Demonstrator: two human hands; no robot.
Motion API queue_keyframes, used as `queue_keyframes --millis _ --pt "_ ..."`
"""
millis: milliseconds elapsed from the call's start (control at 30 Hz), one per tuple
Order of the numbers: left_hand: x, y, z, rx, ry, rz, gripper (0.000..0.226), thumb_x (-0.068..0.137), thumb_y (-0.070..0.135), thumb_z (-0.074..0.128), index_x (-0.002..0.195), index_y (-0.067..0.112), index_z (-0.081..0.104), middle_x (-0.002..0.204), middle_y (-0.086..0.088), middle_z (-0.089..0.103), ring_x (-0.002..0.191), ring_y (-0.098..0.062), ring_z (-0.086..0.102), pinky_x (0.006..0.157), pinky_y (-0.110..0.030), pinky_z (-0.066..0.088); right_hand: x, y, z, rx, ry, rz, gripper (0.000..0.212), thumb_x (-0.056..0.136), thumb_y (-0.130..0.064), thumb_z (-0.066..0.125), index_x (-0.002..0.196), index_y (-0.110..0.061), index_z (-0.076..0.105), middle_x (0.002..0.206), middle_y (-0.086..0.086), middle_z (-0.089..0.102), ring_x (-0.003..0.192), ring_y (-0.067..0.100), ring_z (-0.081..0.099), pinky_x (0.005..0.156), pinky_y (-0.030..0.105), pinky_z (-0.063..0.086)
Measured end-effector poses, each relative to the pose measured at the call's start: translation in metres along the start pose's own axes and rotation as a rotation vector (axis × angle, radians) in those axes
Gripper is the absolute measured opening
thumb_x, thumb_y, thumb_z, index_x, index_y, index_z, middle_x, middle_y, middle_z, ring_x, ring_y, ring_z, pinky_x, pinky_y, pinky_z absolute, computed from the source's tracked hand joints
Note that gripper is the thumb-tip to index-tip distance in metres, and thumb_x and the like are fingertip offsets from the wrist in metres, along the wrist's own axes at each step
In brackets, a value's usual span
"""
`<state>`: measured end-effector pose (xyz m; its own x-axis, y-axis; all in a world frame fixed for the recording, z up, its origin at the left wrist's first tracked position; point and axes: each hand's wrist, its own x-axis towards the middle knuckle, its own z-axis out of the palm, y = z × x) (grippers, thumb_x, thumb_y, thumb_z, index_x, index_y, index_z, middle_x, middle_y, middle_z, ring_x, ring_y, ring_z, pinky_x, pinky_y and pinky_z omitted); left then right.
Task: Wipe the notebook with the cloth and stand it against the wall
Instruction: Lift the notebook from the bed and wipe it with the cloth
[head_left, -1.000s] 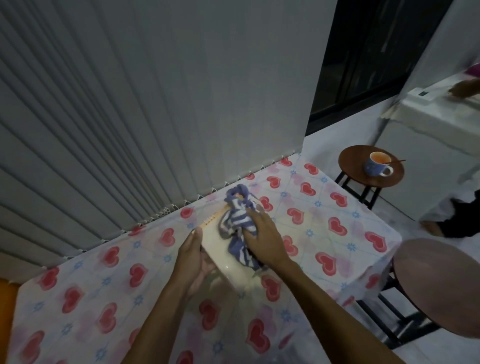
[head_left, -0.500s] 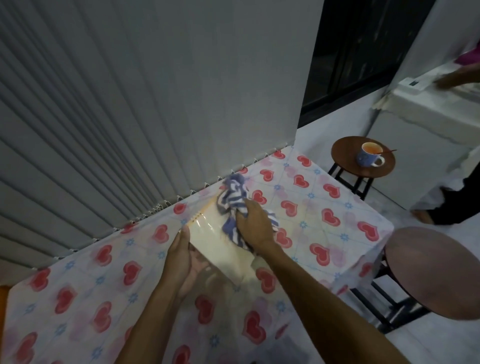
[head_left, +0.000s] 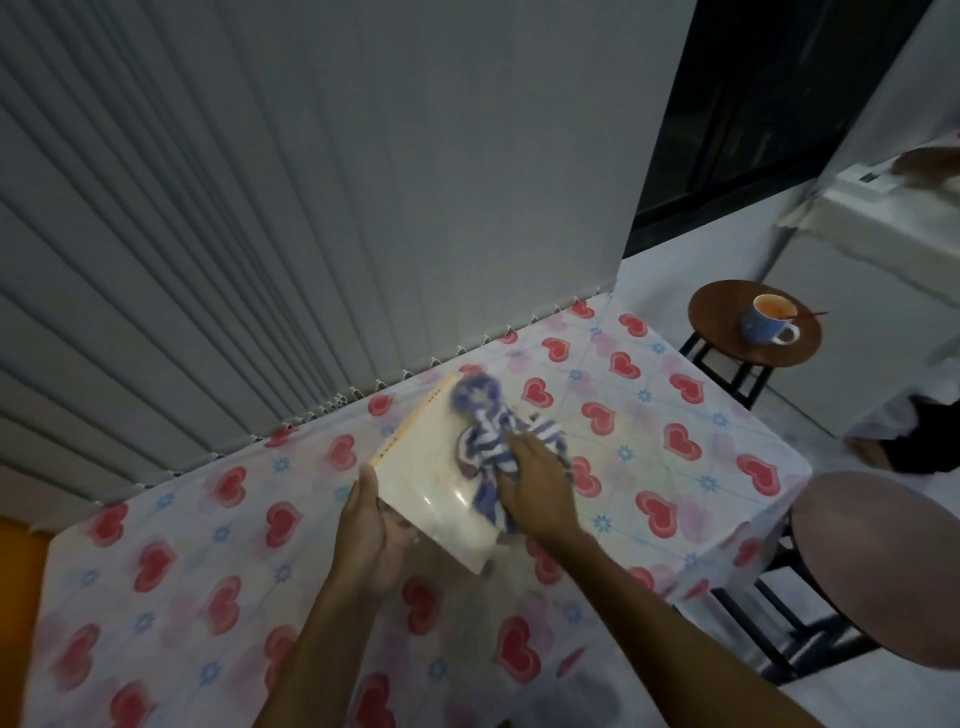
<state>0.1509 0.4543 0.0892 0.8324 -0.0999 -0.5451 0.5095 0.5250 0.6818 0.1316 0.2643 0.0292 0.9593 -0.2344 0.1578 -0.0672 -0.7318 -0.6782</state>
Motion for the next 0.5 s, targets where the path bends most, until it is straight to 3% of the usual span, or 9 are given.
queue_keyframes --millis 100,167,267,367,500 --pt "-0.002 -0.004 0.002 -0.075 0.016 -0.001 0.049 0.106 0.042 0.035 0.137 0.008 0.053 0.116 -0.008 0.073 0.104 -0.027 0.07 0.079 -0.043 0.062 -0.001 0.004 -0.005 -0.004 0.052 0.078 0.048 0.096 -0.034 0.055 0.142 -0.021 0.051 0.146 0.006 0.054 0.135 0.025 0.048 0.115 0.038 0.035" --pt "-0.003 -0.006 0.001 -0.119 0.026 -0.022 0.048 0.107 0.043 0.033 0.129 0.008 0.058 0.112 -0.008 0.075 0.095 -0.026 0.074 0.074 -0.041 0.064 -0.044 -0.02 0.009 -0.028 0.042 -0.119 0.049 0.095 -0.031 0.054 0.141 -0.013 0.051 0.143 0.013 0.056 0.135 0.031 0.05 0.115 0.043 0.035" --pt "-0.006 -0.003 -0.005 -0.096 -0.046 -0.118 0.061 0.104 0.054 0.028 0.119 0.013 0.07 0.111 -0.014 0.076 0.091 -0.031 0.076 0.067 -0.042 0.064 -0.074 -0.041 0.011 -0.047 -0.14 -0.231 0.063 0.087 -0.041 0.04 0.148 -0.025 0.04 0.154 0.007 0.044 0.144 0.029 0.035 0.119 0.05 0.029" --pt "-0.007 0.0 -0.007 -0.084 -0.076 -0.08 0.059 0.105 0.051 0.027 0.119 0.012 0.067 0.107 -0.016 0.077 0.091 -0.031 0.076 0.072 -0.043 0.064 -0.051 -0.031 0.011 -0.088 -0.021 -0.357 0.057 0.096 -0.043 0.048 0.147 -0.018 0.045 0.15 0.012 0.049 0.14 0.03 0.043 0.115 0.05 0.036" --pt "-0.007 0.001 -0.005 -0.054 0.0 0.009 0.05 0.105 0.046 0.035 0.138 0.014 0.055 0.118 -0.008 0.075 0.113 -0.031 0.068 0.089 -0.049 0.058 0.019 -0.022 0.0 -0.006 0.014 -0.04 0.046 0.098 -0.044 0.048 0.139 -0.024 0.05 0.141 0.003 0.057 0.13 0.022 0.052 0.108 0.044 0.044"
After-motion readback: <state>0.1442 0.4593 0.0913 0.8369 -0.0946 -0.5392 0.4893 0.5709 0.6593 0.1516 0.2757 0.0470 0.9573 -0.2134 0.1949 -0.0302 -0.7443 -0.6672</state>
